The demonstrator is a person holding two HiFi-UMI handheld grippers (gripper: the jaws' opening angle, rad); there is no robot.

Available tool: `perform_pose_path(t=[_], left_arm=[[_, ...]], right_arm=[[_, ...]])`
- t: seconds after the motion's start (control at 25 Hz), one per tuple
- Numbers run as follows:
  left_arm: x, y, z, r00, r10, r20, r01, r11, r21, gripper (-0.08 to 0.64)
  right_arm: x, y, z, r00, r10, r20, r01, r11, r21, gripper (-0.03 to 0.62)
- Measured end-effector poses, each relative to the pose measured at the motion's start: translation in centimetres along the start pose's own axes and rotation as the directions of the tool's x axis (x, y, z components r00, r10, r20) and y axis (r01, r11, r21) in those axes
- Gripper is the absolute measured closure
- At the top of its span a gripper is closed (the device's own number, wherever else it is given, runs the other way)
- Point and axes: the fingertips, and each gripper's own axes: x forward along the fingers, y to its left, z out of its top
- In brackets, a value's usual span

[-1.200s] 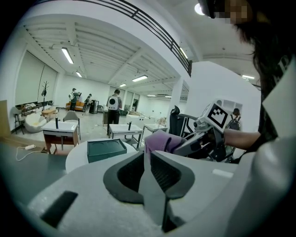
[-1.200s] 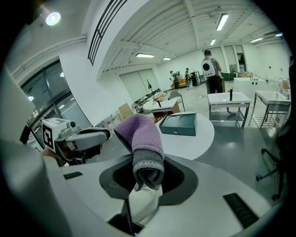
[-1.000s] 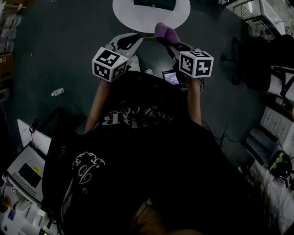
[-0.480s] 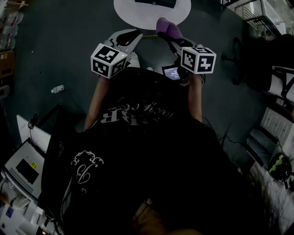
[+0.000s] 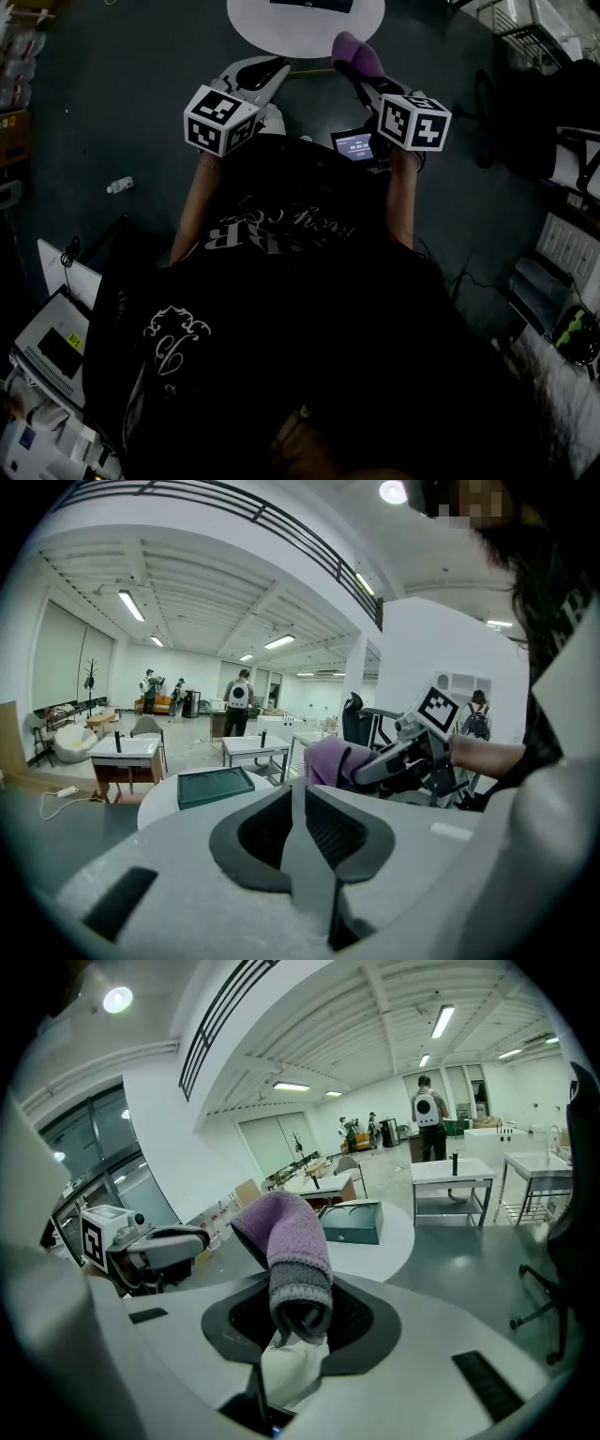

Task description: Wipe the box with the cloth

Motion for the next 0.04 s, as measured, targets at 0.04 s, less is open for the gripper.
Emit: perform_pose_path(t=[0.04], left_arm=[[0.12, -0.06, -0.01, 1.000, -0.002, -0.001, 0.002, 1.000, 0.003, 0.520]], right_arm=[[-0.17, -0.26, 0.01, 1.000, -0.004, 0.003, 0.004, 1.000, 0.004, 0.491]])
